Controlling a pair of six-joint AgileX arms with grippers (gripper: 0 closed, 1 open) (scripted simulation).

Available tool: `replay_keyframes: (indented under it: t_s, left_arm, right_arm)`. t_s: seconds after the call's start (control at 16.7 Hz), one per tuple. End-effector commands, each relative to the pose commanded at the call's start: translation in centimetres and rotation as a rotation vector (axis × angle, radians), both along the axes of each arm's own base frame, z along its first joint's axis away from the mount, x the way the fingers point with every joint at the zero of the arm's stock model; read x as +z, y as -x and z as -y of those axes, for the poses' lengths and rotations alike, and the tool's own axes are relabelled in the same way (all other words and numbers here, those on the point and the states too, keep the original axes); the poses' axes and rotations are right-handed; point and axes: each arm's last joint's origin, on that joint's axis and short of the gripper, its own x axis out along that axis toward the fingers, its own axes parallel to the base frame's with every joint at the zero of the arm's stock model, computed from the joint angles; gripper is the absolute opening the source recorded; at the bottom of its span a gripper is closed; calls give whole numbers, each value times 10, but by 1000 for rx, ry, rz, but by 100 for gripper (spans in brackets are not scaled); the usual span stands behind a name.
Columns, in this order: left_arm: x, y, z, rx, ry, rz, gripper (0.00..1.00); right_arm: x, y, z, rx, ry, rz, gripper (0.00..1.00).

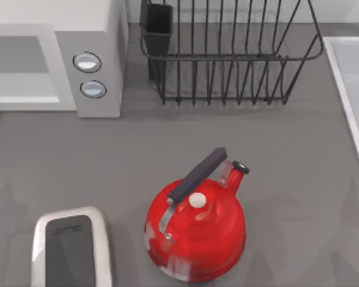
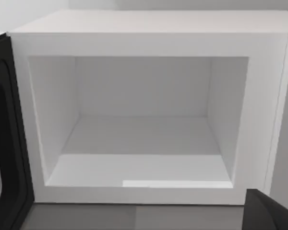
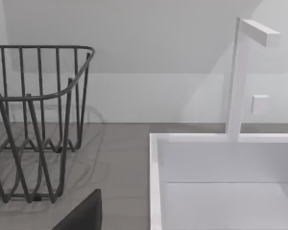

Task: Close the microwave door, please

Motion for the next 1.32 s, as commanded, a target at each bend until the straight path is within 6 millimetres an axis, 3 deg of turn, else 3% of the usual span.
replay_keyframes:
  t_s: [0.42, 0.6, 0.84, 1.08, 1.32]
  left_arm:
    - [8, 2, -2, 9, -18, -10, 0]
    - [32, 4, -7, 36, -72, -76, 0]
    - [79, -6, -27, 73, -144, -250, 0]
    - [123, -38, -73, 81, -166, -460, 0]
    - [138, -74, -149, 54, -126, -634, 0]
  right_arm:
    - [0, 0, 0, 0, 0, 0, 100]
    - [0, 0, 0, 0, 0, 0, 100]
    - [0, 0, 0, 0, 0, 0, 100]
    - [0, 0, 0, 0, 0, 0, 100]
    - [0, 0, 0, 0, 0, 0, 100]
